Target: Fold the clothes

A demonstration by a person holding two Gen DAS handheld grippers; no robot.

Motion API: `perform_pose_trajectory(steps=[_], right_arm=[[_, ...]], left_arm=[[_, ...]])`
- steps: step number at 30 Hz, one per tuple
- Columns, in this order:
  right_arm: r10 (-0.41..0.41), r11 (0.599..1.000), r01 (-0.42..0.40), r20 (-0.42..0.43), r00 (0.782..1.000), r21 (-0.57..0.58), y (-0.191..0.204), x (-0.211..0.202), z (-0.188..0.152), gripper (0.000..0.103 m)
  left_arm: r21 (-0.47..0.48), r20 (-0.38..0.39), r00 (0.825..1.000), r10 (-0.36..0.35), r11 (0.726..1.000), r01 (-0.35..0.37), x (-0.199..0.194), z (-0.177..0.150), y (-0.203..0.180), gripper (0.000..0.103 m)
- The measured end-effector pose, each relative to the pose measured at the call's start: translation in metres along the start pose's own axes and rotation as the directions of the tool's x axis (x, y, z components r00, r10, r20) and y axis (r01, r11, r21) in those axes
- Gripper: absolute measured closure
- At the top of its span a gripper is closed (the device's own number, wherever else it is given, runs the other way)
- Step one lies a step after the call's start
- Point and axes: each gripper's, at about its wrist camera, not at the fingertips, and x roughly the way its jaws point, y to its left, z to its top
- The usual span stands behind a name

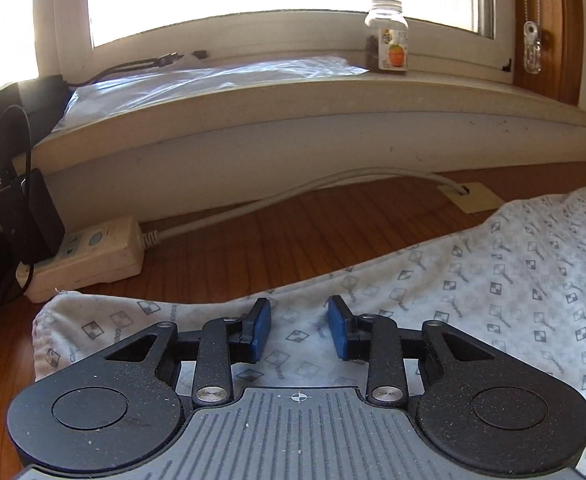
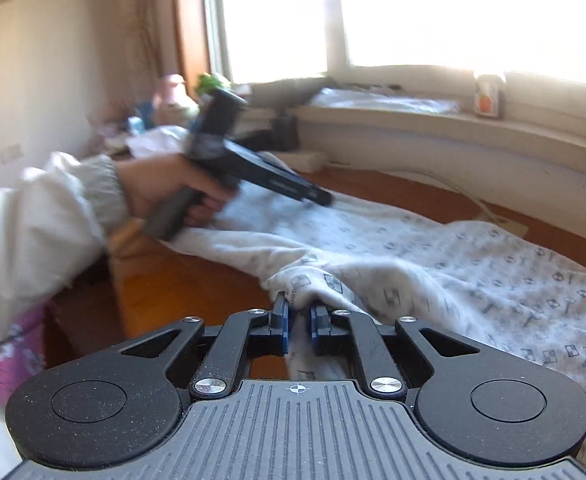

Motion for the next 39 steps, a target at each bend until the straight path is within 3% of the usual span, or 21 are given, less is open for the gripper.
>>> perform_pose_trajectory(steps=[4, 9, 12, 14, 16, 19, 22, 28, 32, 35, 39], right_arm=[[0.067, 0.998, -0.067, -0.034, 0.997, 0.001, 0.022, -0.03, -0.008, 0.094], [0.043, 0.999, -0.044, -0.073, 0.996, -0.01, 0.044, -0.035, -0.03, 0.093], [0.01, 1.0, -0.009, -0.068, 0.998, 0.019, 0.044, -0.032, -0.039, 0.087], [-0.038, 0.998, 0.04, -0.05, 0.998, 0.043, 0.041, -0.028, -0.044, 0.066], [-0.068, 0.996, 0.07, -0.032, 0.997, 0.061, 0.04, -0.024, -0.046, 0.062], [-0.058, 0.995, 0.059, -0.021, 0.998, 0.08, 0.044, -0.016, -0.046, 0.062], [-0.04, 0.995, 0.041, -0.013, 0.999, 0.089, 0.05, -0.013, -0.045, 0.093], [0.049, 0.998, -0.048, -0.038, 0.998, 0.034, 0.072, -0.05, -0.049, 0.095], [0.035, 0.998, -0.031, -0.086, 0.996, 0.049, 0.07, -0.044, -0.067, 0.092], [0.047, 0.997, -0.043, -0.064, 0.997, 0.066, 0.063, -0.06, -0.07, 0.092], [-0.008, 0.996, 0.009, -0.016, 1.0, 0.091, 0.044, -0.088, -0.065, 0.089]], left_arm=[[-0.002, -0.002, 1.0, 0.003, 1.0, -0.003, 0.0, 0.0, 0.0, 0.066], [0.005, -0.003, 1.0, 0.012, 1.0, -0.012, 0.0, 0.001, -0.002, 0.065], [0.008, -0.003, 1.0, 0.017, 1.0, -0.017, 0.0, 0.001, -0.002, 0.065], [0.019, -0.002, 1.0, 0.025, 1.0, -0.025, 0.0, 0.0, -0.004, 0.065], [0.029, 0.0, 0.999, 0.033, 0.999, -0.033, 0.0, 0.0, -0.006, 0.065], [0.033, 0.0, 0.999, 0.036, 0.999, -0.036, 0.0, 0.0, -0.006, 0.065], [0.034, -0.001, 0.999, 0.037, 0.999, -0.037, 0.001, 0.001, -0.006, 0.065], [0.043, -0.002, 0.999, 0.044, 0.998, -0.044, 0.001, 0.001, -0.008, 0.064], [0.022, -0.006, 0.999, 0.041, 0.999, -0.04, 0.001, 0.001, -0.005, 0.06], [0.009, -0.007, 0.999, 0.05, 0.999, -0.05, 0.001, 0.001, -0.003, 0.053], [-0.018, -0.019, 0.999, 0.039, 0.999, -0.039, -0.003, 0.001, 0.006, 0.044]])
